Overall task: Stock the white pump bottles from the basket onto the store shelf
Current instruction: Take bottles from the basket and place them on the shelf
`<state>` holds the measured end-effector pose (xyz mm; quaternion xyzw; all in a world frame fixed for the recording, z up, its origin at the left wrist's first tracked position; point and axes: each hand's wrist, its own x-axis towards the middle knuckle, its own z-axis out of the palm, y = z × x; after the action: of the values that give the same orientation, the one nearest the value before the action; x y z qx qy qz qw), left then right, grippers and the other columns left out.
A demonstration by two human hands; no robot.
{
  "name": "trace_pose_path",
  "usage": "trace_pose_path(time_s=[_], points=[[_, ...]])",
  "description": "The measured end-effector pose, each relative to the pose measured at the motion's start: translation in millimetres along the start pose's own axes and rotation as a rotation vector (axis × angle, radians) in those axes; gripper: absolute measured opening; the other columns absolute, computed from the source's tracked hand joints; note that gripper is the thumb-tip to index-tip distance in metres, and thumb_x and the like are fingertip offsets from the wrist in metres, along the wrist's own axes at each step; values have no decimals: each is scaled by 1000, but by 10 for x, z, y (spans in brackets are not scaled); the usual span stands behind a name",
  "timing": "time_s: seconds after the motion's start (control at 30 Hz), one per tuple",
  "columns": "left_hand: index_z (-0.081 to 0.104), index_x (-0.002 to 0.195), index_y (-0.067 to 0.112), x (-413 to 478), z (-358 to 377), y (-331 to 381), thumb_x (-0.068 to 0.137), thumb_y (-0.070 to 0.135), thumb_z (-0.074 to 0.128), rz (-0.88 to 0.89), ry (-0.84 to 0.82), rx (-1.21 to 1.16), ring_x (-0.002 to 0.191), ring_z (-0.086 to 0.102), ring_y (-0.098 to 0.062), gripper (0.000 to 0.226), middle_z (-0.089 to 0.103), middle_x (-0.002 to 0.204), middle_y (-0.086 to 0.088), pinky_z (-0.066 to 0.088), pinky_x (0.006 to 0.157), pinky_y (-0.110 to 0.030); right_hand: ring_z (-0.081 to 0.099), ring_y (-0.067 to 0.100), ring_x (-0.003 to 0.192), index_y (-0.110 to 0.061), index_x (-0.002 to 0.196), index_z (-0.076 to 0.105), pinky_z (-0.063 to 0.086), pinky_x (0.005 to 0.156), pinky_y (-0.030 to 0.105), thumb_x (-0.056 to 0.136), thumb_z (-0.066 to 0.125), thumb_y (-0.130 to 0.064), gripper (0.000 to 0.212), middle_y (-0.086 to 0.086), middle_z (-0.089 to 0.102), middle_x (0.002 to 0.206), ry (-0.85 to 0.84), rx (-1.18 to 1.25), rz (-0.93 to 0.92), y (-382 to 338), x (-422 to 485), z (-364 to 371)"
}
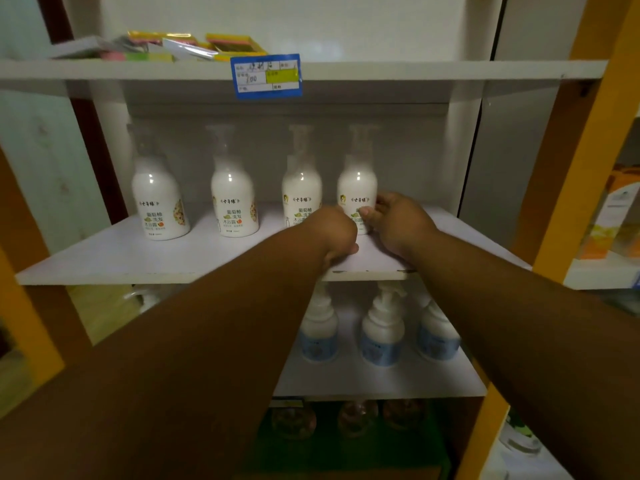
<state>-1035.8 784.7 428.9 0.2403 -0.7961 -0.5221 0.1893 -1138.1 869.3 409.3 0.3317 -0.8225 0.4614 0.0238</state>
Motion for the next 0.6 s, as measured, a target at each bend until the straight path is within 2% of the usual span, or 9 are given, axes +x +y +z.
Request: trace_pose_path(time_s=[0.1, 0.17, 0.23, 0.33, 0.47, 0.53, 0.6], points=[[48, 140, -3, 7, 14, 8, 99, 2, 44, -1, -9, -25, 83, 57, -17, 41, 57, 135, -19, 58, 84, -32, 65, 23, 113, -21, 132, 60, 48, 92, 35, 98, 60, -34, 37, 3, 69, 128, -5, -125, 5, -28, -14, 31], [48, 139, -3, 18, 26, -3, 99, 2, 45, 18, 14, -15, 82, 57, -17, 41, 60, 124, -17, 58, 88, -34, 64, 23, 113, -21, 133, 60, 47, 90, 34, 98, 61, -33, 37, 3, 69, 129, -5, -136, 9, -25, -21, 35], [48, 140, -2, 16, 17, -19, 99, 3, 44, 21, 11, -6, 73, 56, -13, 41, 55, 111, -10, 59, 80, -31, 64, 24, 114, -21, 133, 60, 45, 88, 32, 98, 61, -30, 37, 3, 68, 129, -15, -132, 9, -24, -40, 29], [49, 140, 1, -6, -19, -38, 99, 2, 44, 50, -8, 23, 69, 54, -7, 42, 53, 109, -6, 57, 69, -24, 62, 26, 119, -19, 137, 56, 46, 92, 32, 97, 62, -30, 41, 5, 66, 132, -28, -121, 11, -31, -56, -10], [60, 131, 13, -277, -145, -62, 93, 3, 49, 158, -27, -33, 95, 67, -21, 41, 67, 116, -4, 58, 91, -42, 48, 29, 136, -18, 156, 28, 41, 108, 38, 99, 58, -35, 67, 9, 44, 155, 89, -113, 7, -66, -281, -175], [56, 137, 23, -683, -277, -163, 96, 9, 49, 327, 9, -10, 109, 64, -13, 44, 63, 133, 3, 54, 98, -35, 48, 22, 136, -26, 156, 29, 44, 109, 40, 100, 54, -33, 62, 2, 46, 153, 234, -46, -105, -82, -656, -283], [48, 143, 30, -1180, -414, -451, 98, 9, 51, 496, 19, -115, 126, 54, 0, 50, 55, 142, 16, 47, 103, -27, 52, 11, 129, -25, 148, 42, 46, 106, 31, 100, 52, -26, 50, -5, 53, 145, 343, 20, -308, -75, -1180, -311]])
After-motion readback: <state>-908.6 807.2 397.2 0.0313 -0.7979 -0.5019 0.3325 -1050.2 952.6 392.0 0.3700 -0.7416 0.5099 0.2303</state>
